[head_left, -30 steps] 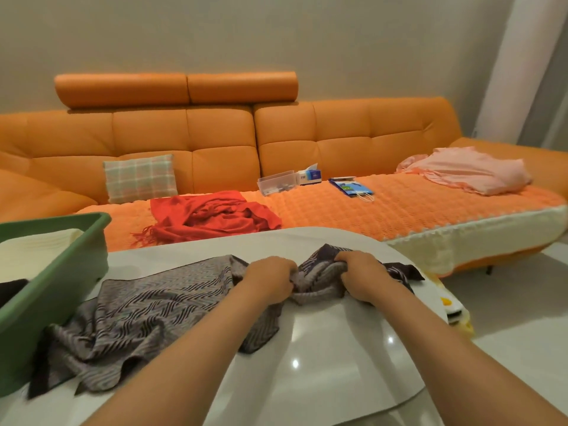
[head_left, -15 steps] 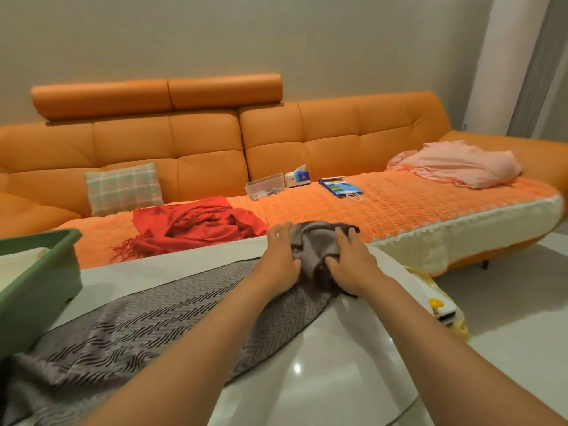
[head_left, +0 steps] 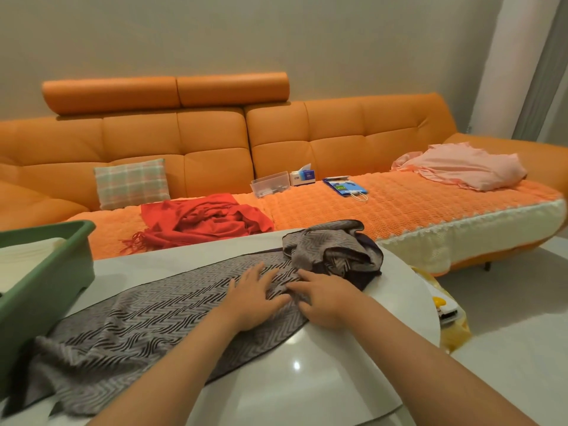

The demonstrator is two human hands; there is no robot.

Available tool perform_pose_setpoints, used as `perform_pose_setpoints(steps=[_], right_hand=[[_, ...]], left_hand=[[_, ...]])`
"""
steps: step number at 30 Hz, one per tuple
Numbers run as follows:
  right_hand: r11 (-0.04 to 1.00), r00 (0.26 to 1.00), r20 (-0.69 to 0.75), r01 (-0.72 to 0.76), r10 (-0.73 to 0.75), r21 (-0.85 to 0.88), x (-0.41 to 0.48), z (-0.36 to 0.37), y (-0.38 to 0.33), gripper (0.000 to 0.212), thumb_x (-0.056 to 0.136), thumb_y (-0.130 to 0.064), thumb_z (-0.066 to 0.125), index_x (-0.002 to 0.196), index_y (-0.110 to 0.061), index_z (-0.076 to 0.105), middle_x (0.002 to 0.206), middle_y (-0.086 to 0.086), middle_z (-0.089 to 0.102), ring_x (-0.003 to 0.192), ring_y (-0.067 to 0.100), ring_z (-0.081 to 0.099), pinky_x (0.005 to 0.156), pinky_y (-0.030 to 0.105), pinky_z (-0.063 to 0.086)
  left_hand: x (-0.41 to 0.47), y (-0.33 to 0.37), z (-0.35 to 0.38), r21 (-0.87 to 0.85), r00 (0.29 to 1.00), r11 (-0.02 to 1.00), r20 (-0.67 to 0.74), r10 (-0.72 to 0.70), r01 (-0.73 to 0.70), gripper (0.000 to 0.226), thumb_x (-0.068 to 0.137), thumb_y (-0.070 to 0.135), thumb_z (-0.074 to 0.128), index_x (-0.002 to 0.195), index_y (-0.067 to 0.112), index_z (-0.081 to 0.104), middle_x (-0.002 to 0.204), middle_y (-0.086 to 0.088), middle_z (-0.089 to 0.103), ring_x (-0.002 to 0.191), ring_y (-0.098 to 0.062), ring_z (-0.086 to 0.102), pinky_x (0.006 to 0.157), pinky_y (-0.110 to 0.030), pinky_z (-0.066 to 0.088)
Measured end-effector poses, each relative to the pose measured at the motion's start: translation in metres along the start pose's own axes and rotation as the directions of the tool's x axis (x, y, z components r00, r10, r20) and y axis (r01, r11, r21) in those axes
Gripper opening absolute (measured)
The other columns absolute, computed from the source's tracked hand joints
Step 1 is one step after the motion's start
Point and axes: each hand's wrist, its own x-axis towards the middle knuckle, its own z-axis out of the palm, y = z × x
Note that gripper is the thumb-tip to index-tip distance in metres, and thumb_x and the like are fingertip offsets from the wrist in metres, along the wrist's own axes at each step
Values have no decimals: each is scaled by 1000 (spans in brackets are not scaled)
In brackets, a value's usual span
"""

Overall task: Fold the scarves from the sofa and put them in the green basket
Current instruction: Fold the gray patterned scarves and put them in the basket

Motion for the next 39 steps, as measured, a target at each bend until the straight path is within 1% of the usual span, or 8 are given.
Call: perform_pose_setpoints(steps=[4,11,17,20,23,28,33,39], right_hand=[[976,991,19,-125,131,-180,-11,-2,8,64,95,-62,36,154,-39,26,159,1,31,139,25,35,109,45,37],[947,989,52,-120,142,-299,-30,-22,-8,56,88,-62,47,133,-33,63,162,5,25,145,28,22,118,51,16],[906,971,-172,81,-165,-415,-36,-23,-26,47,83,-56,48,101,-20,72,139,9,49,130,28,33,114,44,21],[961,936,-257,195,-242,-194,-30,-13,-51,42,93,-39,52,129,-19,61,145,7,48,136,27,39,115,39,28],[974,989,-27,146,-143,176,-24,-2,-80,57,101,-33,47,154,-27,30,159,-1,33,145,18,32,116,34,28],[997,989,149,14,-2,-78,-13,-2,-85,61,96,-50,41,154,-37,29,154,-2,35,142,22,35,112,40,35],[968,997,6,-70,74,-240,0,0,-112,42,99,-44,33,123,-20,58,124,8,55,121,30,51,102,45,35],[962,960,-76,272,-269,34,0,19,-184,54,98,-36,49,150,-27,41,160,1,31,145,21,31,117,34,27]], left_hand=[[-25,-10,-3,84,986,994,-159,-51,64,84,67,87,21,134,40,43,137,2,41,133,-25,36,103,-47,35],[-37,-49,-17,152,973,988,225,-60,26,125,38,108,7,150,55,-5,164,7,-16,151,-26,-17,115,-66,-8],[-53,-50,-8,163,984,986,-168,60,-32,92,67,88,14,139,39,44,149,4,35,138,-20,33,110,-42,26],[-57,-43,0,179,994,978,-3,108,-106,89,74,84,23,151,39,30,158,7,24,146,-20,21,117,-43,19],[-64,-40,-4,96,981,977,59,183,-188,79,86,73,29,155,34,24,162,7,19,150,-19,15,121,-45,11],[-94,-69,-31,21,962,998,-264,64,-60,35,98,26,45,132,28,54,134,7,53,126,-18,47,105,-37,35],[-143,-126,-43,92,957,996,-290,24,3,15,96,33,51,108,27,56,108,6,49,106,-18,48,87,-35,40],[-189,-149,-66,5,975,996,-205,90,-91,20,82,52,60,83,33,53,90,16,43,91,-6,43,82,-30,39]])
